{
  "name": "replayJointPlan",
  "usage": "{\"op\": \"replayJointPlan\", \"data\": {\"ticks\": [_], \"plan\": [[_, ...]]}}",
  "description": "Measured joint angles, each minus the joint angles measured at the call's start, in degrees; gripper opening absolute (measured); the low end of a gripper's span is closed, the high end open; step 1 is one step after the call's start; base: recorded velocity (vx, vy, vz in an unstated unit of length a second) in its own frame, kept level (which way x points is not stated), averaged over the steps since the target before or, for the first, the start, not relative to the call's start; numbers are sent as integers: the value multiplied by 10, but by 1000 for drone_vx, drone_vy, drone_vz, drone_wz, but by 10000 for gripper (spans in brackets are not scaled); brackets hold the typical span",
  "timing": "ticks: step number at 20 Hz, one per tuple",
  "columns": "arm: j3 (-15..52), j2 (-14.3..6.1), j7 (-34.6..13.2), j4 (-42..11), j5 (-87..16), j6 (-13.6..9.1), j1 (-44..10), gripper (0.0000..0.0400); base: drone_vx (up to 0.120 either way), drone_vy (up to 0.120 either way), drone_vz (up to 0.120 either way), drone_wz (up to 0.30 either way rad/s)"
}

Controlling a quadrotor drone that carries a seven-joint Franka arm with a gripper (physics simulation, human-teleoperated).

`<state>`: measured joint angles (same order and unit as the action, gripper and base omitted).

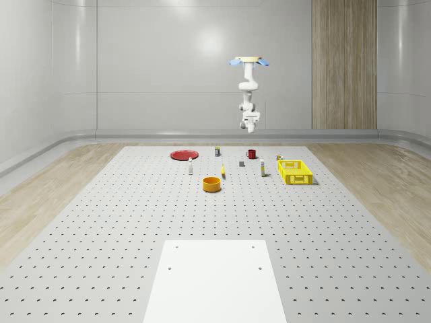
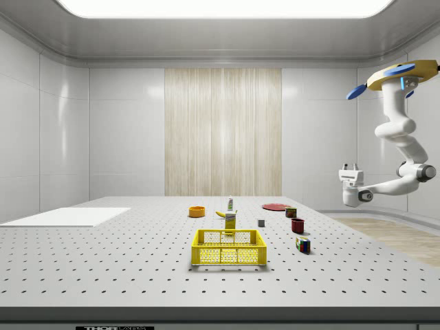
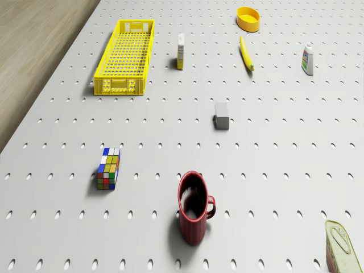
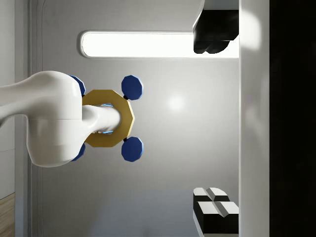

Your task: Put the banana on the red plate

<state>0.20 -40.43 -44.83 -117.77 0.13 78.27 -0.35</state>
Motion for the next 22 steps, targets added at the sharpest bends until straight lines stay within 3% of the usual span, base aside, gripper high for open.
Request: {"op": "replayJointPlan", "data": {"ticks": [7,22], "plan": [[0,2,0,7,0,-2,-1,400,6,-120,0,0],[2,-2,1,5,-1,3,-2,400,120,-120,0,0]]}}
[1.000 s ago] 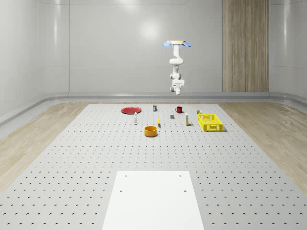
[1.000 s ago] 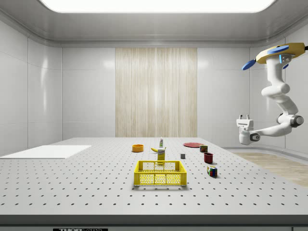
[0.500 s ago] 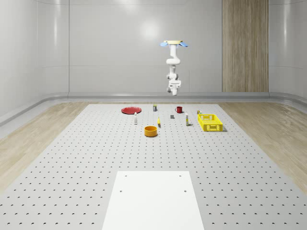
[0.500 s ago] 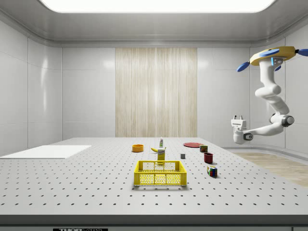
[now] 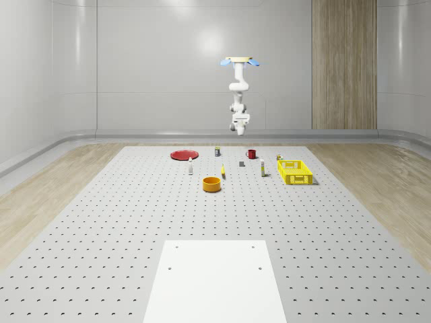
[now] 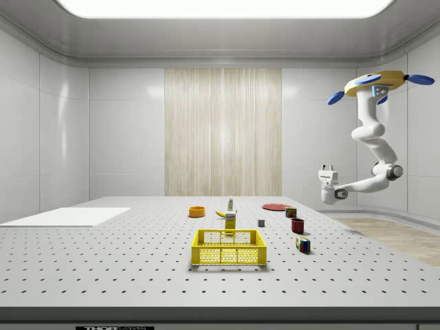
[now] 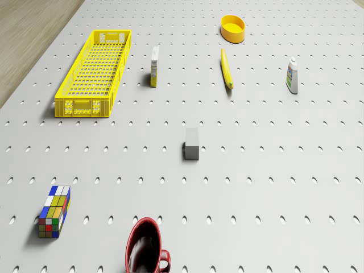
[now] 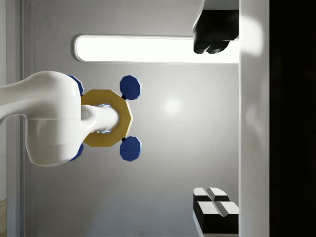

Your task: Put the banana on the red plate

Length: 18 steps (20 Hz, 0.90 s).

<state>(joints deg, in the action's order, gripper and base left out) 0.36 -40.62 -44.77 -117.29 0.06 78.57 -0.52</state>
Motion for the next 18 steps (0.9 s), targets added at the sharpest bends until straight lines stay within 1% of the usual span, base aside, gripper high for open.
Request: {"op": "replayJointPlan", "data": {"ticks": [18], "plan": [[18,-6,-3,-6,-25,8,-6,400,120,-120,0,0]]}}
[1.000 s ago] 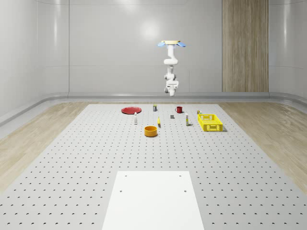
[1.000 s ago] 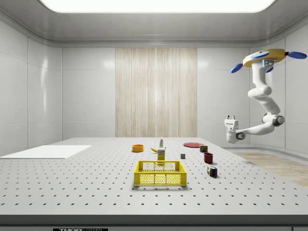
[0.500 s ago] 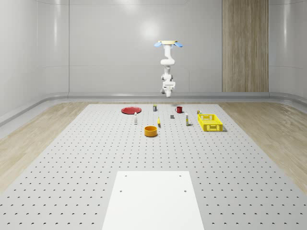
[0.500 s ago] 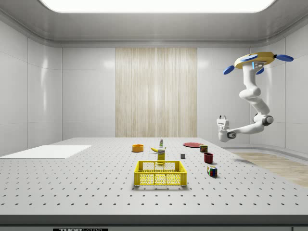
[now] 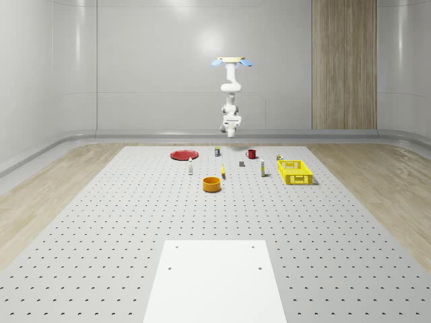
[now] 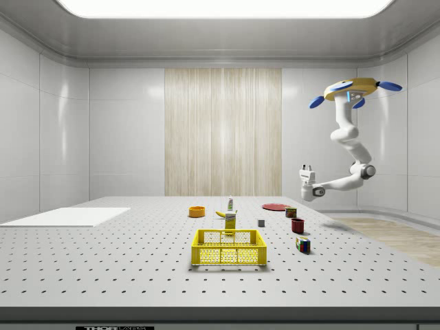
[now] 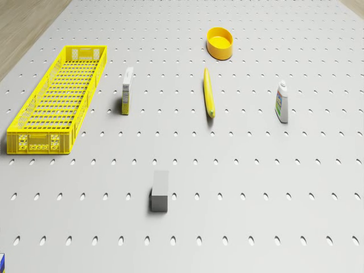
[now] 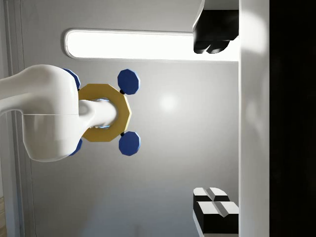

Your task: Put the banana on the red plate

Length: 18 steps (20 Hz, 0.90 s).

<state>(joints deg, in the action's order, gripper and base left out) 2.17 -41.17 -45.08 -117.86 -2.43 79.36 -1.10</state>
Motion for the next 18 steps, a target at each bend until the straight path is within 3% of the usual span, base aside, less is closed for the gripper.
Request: {"op": "replayJointPlan", "data": {"ticks": [10,14,18], "plan": [[81,-6,-16,-16,-115,6,-25,400,120,-120,0,0],[170,-15,-35,-51,-242,13,-54,400,120,-120,0,0],[303,-36,-78,-144,-451,23,-106,400,120,-120,0,0]]}}
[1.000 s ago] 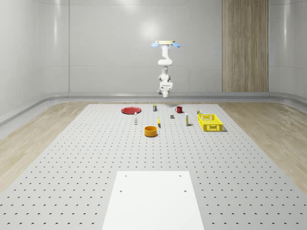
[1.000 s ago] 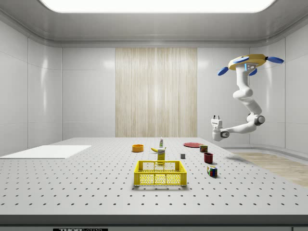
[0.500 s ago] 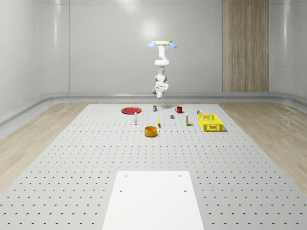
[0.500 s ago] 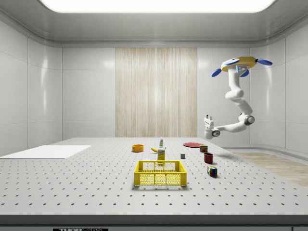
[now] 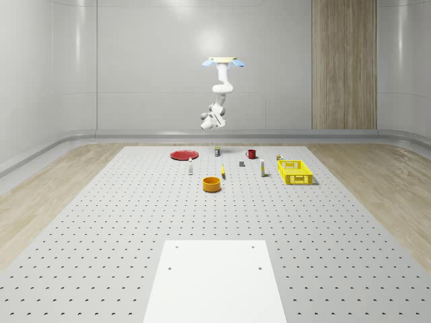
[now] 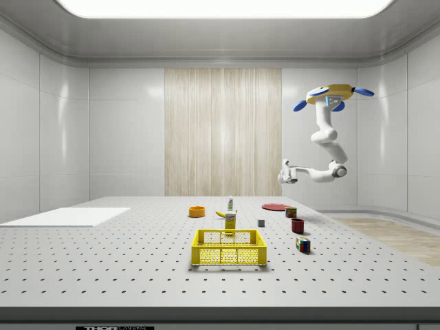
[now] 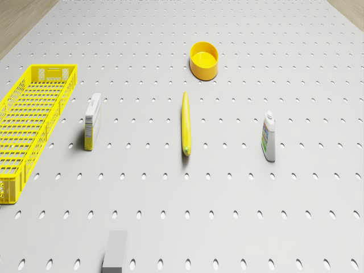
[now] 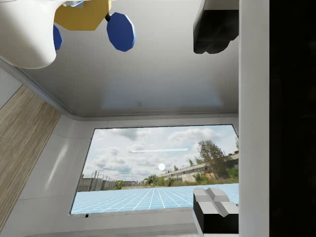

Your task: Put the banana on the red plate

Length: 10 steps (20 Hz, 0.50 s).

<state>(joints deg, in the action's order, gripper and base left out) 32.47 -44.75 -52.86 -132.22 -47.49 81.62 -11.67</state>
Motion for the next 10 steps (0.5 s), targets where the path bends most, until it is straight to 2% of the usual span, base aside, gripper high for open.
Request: {"op": "replayJointPlan", "data": {"ticks": [2,5,7,10], "plan": [[74,-16,-36,-71,-128,2,-37,400,120,-100,-120,0],[174,-41,-107,-182,-321,-12,-112,400,120,0,-120,0],[227,-57,-159,-240,-428,-34,-173,400,120,0,-120,0],[288,-79,-228,-294,-542,-74,-265,400,120,0,-120,0]]}}
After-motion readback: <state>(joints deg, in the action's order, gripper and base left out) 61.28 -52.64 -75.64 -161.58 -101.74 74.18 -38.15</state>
